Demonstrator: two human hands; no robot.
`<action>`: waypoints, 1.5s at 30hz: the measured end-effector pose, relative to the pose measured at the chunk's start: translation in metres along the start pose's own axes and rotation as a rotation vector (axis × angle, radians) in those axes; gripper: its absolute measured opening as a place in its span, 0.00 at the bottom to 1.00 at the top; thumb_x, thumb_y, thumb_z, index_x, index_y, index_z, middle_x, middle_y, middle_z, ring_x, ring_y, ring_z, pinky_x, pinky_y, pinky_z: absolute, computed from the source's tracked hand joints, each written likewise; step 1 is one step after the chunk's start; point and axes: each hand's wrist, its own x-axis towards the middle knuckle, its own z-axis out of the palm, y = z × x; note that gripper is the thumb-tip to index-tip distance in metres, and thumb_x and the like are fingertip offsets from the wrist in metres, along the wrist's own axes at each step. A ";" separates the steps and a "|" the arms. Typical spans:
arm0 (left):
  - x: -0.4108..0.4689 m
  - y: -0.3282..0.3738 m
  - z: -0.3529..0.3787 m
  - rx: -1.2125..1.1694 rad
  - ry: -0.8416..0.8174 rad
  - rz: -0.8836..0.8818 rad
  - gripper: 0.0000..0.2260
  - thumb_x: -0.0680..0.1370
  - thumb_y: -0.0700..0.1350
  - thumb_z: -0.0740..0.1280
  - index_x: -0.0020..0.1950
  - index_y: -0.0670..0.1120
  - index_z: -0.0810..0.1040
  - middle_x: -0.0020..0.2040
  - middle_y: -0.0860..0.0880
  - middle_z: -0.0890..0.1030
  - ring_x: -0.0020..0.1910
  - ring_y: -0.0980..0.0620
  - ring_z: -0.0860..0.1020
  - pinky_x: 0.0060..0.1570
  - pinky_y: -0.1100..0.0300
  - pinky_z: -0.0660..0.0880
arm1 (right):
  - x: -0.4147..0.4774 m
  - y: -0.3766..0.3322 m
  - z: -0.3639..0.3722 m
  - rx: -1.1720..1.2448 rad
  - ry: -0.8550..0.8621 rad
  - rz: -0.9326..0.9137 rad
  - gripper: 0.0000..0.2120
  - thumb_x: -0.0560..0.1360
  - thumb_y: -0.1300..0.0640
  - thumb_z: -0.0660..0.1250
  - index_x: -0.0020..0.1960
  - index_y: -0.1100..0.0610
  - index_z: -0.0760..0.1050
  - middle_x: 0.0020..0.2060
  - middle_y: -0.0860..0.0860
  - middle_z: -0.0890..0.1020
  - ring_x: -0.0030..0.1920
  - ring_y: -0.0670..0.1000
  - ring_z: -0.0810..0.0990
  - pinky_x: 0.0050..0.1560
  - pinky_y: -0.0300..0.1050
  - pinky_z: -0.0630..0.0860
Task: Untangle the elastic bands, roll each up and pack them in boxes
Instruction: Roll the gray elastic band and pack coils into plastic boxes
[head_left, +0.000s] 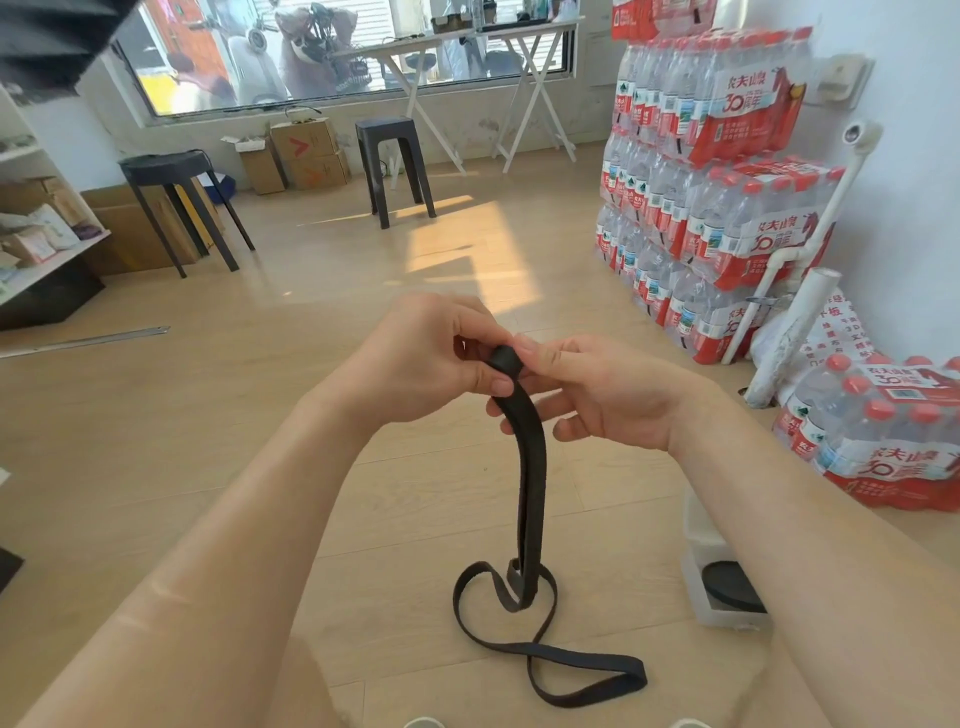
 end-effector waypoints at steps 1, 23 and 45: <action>-0.001 0.000 -0.001 0.027 -0.010 0.007 0.12 0.66 0.39 0.77 0.49 0.46 0.85 0.43 0.48 0.80 0.39 0.56 0.75 0.44 0.63 0.74 | 0.000 0.000 0.001 -0.036 0.026 0.019 0.25 0.71 0.37 0.63 0.53 0.57 0.79 0.46 0.54 0.85 0.47 0.53 0.83 0.34 0.36 0.71; 0.001 -0.014 0.011 -0.445 -0.052 -0.063 0.13 0.70 0.42 0.73 0.53 0.41 0.82 0.46 0.40 0.82 0.44 0.44 0.80 0.52 0.46 0.76 | 0.008 0.008 -0.002 0.242 0.119 -0.168 0.16 0.70 0.51 0.67 0.50 0.62 0.81 0.35 0.56 0.82 0.34 0.51 0.80 0.29 0.34 0.71; 0.005 -0.016 -0.009 -0.008 0.020 -0.246 0.05 0.70 0.44 0.75 0.45 0.48 0.85 0.40 0.43 0.84 0.36 0.47 0.77 0.40 0.53 0.76 | 0.009 0.007 0.017 -0.970 0.526 -0.567 0.26 0.72 0.52 0.73 0.68 0.46 0.73 0.46 0.47 0.85 0.47 0.50 0.80 0.48 0.46 0.76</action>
